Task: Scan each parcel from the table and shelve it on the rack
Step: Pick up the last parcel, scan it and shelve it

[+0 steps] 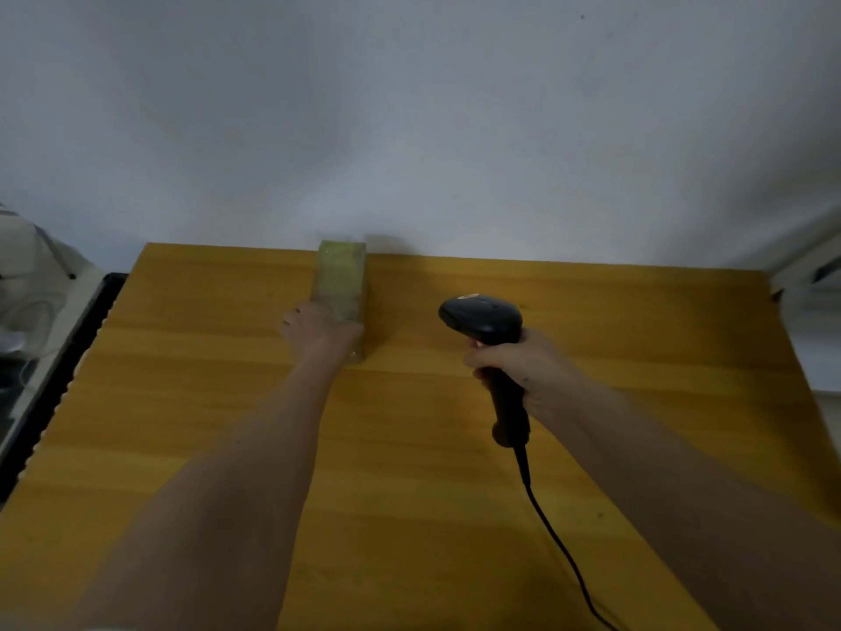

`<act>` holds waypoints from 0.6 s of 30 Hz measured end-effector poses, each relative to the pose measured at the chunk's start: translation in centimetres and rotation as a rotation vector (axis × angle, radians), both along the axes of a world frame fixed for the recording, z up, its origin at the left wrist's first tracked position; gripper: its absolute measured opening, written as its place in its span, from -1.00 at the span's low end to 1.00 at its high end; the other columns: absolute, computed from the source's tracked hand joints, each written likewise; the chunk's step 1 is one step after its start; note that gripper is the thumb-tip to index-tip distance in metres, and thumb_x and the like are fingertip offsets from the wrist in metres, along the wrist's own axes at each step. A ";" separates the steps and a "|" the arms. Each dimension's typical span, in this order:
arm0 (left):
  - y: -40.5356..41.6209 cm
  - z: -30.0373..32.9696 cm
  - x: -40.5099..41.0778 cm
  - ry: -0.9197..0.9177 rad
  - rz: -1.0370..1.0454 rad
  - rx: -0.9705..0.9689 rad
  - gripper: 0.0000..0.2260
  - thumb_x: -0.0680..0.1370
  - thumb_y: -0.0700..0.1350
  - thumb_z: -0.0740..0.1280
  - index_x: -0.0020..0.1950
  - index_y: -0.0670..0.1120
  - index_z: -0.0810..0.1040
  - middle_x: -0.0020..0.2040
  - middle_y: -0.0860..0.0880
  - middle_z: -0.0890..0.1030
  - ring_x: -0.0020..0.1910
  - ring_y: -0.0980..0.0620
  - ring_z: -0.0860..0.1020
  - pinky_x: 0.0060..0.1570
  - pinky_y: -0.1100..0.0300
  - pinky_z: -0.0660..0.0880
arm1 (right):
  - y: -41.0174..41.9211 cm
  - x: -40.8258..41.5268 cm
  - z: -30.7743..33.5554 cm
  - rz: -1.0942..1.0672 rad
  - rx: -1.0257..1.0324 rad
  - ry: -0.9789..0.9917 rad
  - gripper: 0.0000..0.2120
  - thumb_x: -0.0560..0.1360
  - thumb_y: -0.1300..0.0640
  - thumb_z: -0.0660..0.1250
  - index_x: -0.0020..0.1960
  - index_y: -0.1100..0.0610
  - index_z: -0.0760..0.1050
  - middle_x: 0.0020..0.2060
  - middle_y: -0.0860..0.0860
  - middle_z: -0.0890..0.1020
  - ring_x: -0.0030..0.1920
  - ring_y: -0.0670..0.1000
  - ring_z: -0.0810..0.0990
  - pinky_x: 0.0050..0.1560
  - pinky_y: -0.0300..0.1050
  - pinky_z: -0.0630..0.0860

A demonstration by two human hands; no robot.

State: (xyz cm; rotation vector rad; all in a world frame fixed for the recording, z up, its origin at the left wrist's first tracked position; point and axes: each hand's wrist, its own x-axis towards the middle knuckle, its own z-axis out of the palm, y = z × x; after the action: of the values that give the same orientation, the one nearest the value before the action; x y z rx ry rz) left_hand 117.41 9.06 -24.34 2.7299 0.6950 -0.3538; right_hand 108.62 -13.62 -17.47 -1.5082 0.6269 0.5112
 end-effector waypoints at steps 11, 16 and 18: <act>-15.8 -0.8 -13.5 -0.231 -0.681 0.041 -0.38 0.34 0.05 0.49 0.30 -0.10 0.33 0.16 -0.11 0.39 0.11 -0.09 0.37 0.05 0.12 0.37 | -9.7 -6.0 -0.2 -0.224 -0.012 0.009 -0.88 0.38 0.38 0.44 -0.17 0.24 0.52 -0.29 0.15 0.52 -0.23 0.16 0.52 -0.09 0.09 0.49; -21.9 -1.2 -20.4 -0.209 -0.932 0.177 -0.37 0.37 0.04 0.47 0.35 -0.10 0.32 0.23 -0.13 0.41 0.13 -0.09 0.42 0.10 0.06 0.42 | -15.0 -11.3 -1.5 -0.326 -0.014 0.087 -0.87 0.41 0.34 0.44 -0.11 0.19 0.54 -0.22 0.12 0.56 -0.18 0.14 0.55 -0.07 0.09 0.52; -23.8 -1.4 -22.5 -0.227 -0.969 0.189 -0.35 0.36 0.02 0.48 0.38 -0.11 0.35 0.25 -0.13 0.45 0.14 -0.08 0.45 0.11 0.06 0.44 | -16.4 -13.1 -2.3 -0.344 -0.009 0.130 -0.88 0.41 0.34 0.44 -0.12 0.19 0.55 -0.18 0.12 0.59 -0.12 0.14 0.58 -0.08 0.06 0.52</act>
State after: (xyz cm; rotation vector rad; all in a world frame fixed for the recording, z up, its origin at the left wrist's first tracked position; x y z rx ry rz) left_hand 94.96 -14.73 -25.70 3.0206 -0.7306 -0.1626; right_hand 95.50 -30.00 -19.73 -1.3454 0.9699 0.3420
